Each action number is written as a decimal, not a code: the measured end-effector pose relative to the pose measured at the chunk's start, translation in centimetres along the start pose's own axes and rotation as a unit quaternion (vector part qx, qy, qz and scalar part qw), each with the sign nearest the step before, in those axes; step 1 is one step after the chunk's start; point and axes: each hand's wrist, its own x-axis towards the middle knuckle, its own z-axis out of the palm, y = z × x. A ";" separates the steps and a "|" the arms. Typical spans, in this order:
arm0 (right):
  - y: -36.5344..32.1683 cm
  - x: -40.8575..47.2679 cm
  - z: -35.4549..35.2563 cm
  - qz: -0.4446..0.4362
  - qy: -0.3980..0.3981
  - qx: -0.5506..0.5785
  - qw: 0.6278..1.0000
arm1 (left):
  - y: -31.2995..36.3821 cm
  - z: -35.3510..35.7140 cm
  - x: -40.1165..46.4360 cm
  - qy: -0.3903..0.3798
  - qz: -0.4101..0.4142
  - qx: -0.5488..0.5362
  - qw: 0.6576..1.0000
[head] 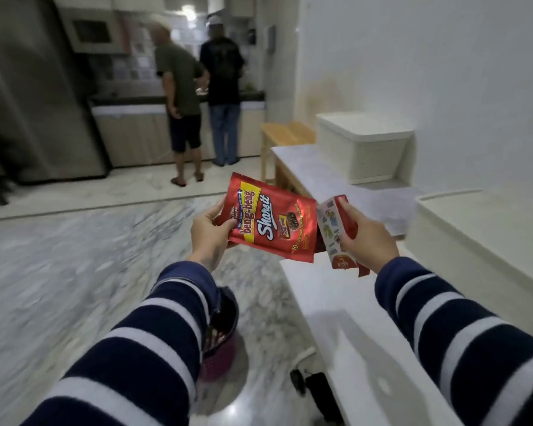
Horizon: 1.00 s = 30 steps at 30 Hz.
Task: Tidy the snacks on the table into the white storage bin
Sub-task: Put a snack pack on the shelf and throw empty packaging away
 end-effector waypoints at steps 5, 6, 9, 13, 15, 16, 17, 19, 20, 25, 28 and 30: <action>-7.3 6.5 10.5 -0.063 -0.093 0.011 0.994 | -3.7 -10.7 5.7 0.113 -0.048 0.015 0.992; -8.5 7.5 12.8 -0.068 -0.100 0.012 0.993 | -4.4 -12.5 7.1 0.118 -0.054 0.024 0.991; -12.0 10.6 19.4 -0.083 -0.123 0.012 0.989 | -6.5 -17.4 11.2 0.119 -0.080 0.047 0.989; -15.7 12.9 27.3 -0.086 -0.182 0.002 0.980 | -9.9 -22.2 15.7 0.128 -0.123 0.061 0.982; -16.6 13.8 31.5 -0.084 -0.206 -0.001 0.975 | -11.9 -23.8 18.0 0.129 -0.147 0.074 0.978; -16.7 14.2 33.5 -0.078 -0.221 0.002 0.972 | -13.0 -24.6 19.0 0.130 -0.162 0.080 0.975; -16.6 14.5 35.3 -0.069 -0.234 0.007 0.970 | -14.4 -25.2 19.8 0.131 -0.174 0.085 0.972; -15.9 15.1 38.9 -0.046 -0.256 0.006 0.965 | -17.4 -26.1 21.3 0.134 -0.195 0.112 0.965; -15.3 15.3 40.6 -0.035 -0.267 0.002 0.963 | -19.1 -26.5 22.0 0.135 -0.204 0.129 0.961; -11.2 16.9 50.9 0.008 -0.341 -0.012 0.940 | -28.9 -27.1 24.8 0.113 -0.265 0.186 0.939; -8.7 17.6 57.9 0.027 -0.372 -0.027 0.928 | -35.8 -27.1 26.5 0.107 -0.287 0.228 0.924; -7.3 17.9 62.0 0.048 -0.385 -0.030 0.921 | -40.2 -26.9 27.4 0.100 -0.299 0.244 0.917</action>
